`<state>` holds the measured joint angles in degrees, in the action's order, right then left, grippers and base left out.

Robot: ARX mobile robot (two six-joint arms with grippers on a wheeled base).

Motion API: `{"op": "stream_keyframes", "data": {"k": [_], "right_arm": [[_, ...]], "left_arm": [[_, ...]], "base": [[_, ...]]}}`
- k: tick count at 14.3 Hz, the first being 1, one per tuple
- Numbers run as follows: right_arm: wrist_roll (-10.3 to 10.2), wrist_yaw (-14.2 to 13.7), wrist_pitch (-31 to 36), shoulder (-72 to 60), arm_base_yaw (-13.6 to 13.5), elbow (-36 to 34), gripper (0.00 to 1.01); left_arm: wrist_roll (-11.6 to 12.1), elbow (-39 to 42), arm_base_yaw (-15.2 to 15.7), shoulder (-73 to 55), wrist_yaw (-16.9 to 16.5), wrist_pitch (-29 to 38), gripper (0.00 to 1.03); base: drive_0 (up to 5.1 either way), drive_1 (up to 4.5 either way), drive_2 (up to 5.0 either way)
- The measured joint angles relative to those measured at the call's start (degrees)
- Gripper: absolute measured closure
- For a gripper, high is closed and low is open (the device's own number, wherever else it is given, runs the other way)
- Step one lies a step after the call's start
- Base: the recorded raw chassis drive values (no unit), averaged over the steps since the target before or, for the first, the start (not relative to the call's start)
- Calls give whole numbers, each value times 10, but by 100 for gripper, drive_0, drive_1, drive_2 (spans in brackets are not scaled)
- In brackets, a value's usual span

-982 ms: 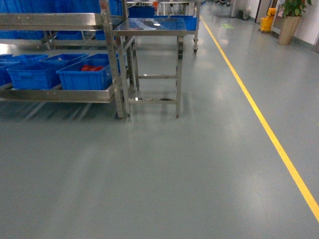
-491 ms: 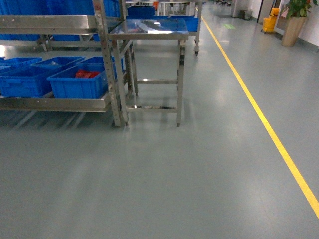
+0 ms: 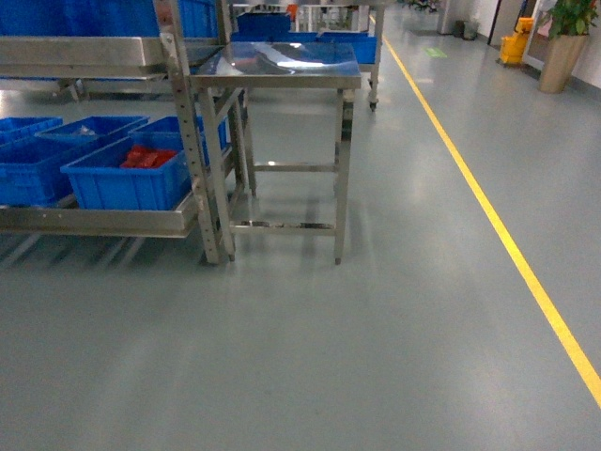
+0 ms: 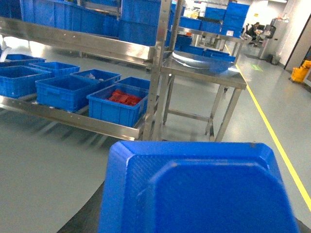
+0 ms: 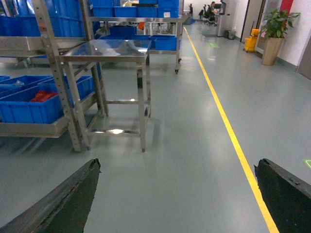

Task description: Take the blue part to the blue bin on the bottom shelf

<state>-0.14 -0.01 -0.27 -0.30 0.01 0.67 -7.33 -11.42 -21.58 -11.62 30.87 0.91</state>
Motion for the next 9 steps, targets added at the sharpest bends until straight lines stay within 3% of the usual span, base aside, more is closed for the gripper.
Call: {"op": "stream_keyframes", "data": {"k": [9], "right_arm": [[0, 0, 2, 0, 0, 0, 3]], "left_arm": [[0, 0, 0, -1, 0, 2, 60]], "base": [[-3, 421, -427]]}}
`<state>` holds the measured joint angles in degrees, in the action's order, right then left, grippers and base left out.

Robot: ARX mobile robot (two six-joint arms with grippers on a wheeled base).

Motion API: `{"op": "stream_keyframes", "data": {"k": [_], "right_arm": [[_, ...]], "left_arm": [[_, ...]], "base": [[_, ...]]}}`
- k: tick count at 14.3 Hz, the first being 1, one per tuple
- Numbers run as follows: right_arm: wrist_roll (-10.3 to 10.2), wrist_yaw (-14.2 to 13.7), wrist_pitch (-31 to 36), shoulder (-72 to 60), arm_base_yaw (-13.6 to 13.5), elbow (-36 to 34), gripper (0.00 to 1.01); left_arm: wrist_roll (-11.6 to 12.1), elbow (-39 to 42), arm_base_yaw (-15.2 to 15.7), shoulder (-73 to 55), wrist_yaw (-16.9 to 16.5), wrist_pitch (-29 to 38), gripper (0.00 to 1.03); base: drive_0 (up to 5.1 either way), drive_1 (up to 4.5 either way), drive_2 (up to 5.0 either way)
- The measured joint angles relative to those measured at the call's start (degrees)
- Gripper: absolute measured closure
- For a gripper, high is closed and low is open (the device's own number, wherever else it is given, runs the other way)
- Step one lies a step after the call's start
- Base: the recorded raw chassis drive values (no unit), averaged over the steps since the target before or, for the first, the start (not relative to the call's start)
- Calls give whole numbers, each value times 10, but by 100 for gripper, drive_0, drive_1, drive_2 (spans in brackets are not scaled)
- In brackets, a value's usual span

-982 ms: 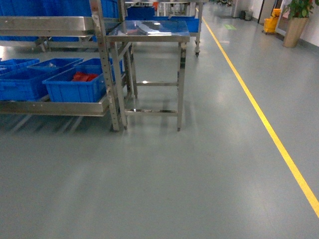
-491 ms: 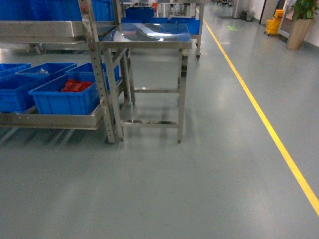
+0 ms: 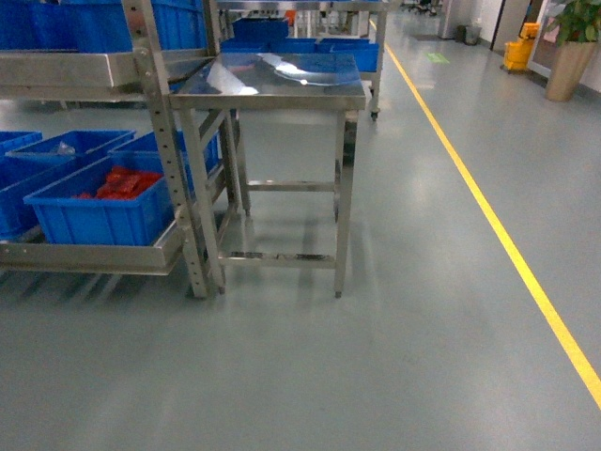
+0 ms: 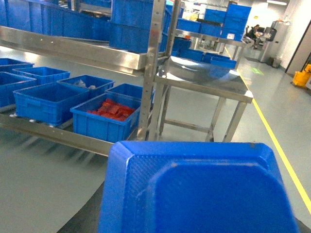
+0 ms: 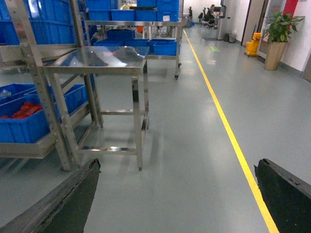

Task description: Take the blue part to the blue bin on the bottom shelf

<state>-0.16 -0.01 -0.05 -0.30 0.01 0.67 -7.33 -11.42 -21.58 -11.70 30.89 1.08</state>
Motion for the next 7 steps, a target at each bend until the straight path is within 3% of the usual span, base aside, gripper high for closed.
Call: {"op": "stream_keyframes", "data": {"k": [7], "right_arm": [[0, 0, -1, 0, 0, 0, 3]], "left_arm": [[0, 0, 0, 0, 0, 0, 60]], "base": [[5, 429, -419]]}}
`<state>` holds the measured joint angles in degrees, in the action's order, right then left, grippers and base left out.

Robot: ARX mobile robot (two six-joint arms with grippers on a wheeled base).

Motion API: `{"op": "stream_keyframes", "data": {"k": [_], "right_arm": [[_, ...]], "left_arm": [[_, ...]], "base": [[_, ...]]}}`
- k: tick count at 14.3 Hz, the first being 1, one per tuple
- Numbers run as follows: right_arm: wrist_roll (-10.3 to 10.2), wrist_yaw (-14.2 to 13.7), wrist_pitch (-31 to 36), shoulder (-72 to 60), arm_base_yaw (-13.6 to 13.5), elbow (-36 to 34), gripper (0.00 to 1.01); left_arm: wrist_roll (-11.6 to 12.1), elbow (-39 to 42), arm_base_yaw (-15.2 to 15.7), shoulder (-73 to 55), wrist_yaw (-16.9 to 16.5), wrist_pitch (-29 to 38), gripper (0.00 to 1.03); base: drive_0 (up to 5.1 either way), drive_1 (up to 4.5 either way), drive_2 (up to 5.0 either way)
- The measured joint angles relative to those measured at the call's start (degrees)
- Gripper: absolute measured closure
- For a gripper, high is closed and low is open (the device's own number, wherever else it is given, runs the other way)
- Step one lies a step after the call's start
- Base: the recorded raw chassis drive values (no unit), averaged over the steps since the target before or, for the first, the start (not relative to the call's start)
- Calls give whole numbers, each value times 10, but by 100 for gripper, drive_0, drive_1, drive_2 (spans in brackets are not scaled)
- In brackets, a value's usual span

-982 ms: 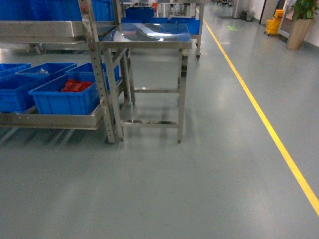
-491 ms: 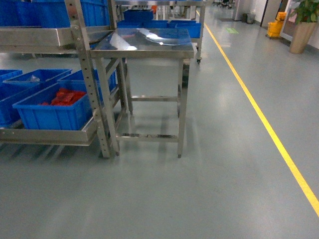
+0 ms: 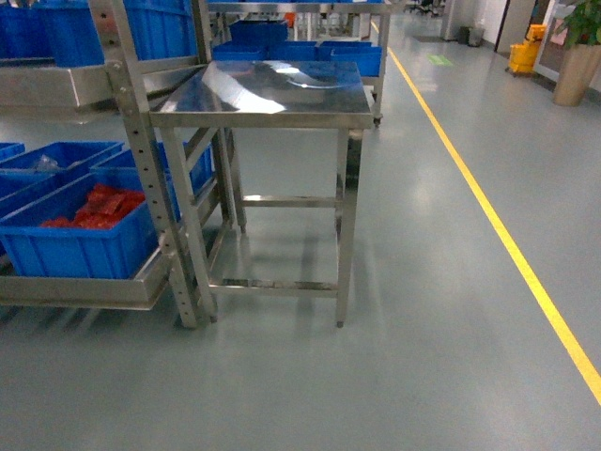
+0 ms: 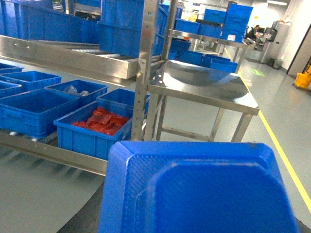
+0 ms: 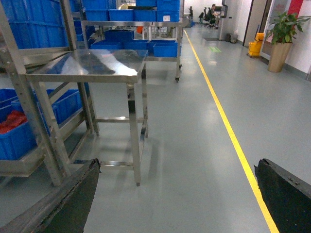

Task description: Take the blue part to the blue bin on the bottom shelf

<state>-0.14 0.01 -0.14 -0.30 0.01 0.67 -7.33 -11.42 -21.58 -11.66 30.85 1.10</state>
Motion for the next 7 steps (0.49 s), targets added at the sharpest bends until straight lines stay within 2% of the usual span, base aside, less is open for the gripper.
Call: {"op": "stream_keyframes", "data": {"k": [7], "right_arm": [[0, 0, -2, 0, 0, 0, 3]], "left_arm": [[0, 0, 0, 0, 0, -1, 60]], "base": [[-6, 418, -430]]}}
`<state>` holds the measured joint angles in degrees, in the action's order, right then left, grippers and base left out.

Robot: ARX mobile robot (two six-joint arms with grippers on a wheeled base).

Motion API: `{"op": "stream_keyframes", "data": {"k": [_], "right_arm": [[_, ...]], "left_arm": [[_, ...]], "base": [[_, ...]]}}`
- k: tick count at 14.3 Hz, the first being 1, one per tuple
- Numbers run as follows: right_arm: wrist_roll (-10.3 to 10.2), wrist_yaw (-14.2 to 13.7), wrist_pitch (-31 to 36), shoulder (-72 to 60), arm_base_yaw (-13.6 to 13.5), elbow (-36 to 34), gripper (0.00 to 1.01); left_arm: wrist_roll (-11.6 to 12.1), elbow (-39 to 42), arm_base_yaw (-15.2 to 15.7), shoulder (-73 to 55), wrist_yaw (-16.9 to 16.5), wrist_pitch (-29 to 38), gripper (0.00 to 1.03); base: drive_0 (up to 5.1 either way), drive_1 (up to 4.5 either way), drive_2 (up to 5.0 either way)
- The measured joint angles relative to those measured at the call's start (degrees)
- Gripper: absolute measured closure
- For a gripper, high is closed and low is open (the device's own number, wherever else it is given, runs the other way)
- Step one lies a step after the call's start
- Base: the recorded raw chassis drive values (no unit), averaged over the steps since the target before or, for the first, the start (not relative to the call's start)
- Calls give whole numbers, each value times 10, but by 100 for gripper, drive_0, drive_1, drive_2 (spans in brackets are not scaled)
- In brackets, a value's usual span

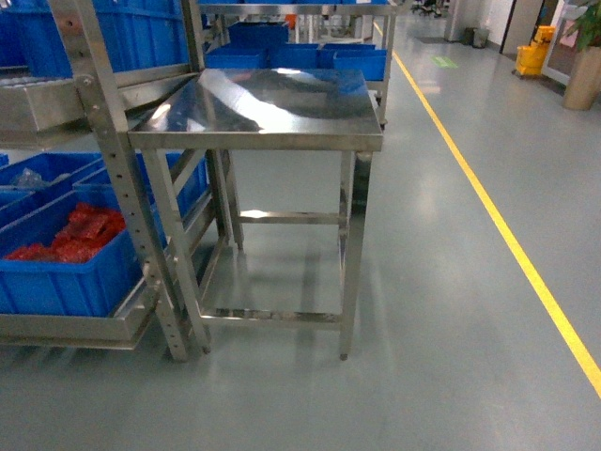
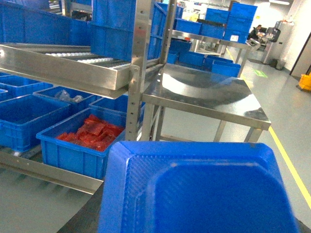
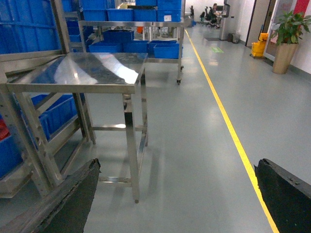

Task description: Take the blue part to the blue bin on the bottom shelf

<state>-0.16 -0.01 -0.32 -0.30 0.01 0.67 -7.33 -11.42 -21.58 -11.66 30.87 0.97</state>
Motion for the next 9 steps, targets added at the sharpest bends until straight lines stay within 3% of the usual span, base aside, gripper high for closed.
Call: {"op": "stream_keyframes", "data": {"k": [9], "right_arm": [[0, 0, 1, 0, 0, 0, 3]], "left_arm": [[0, 0, 0, -1, 0, 0, 60]], "base": [[-6, 419, -430]]}}
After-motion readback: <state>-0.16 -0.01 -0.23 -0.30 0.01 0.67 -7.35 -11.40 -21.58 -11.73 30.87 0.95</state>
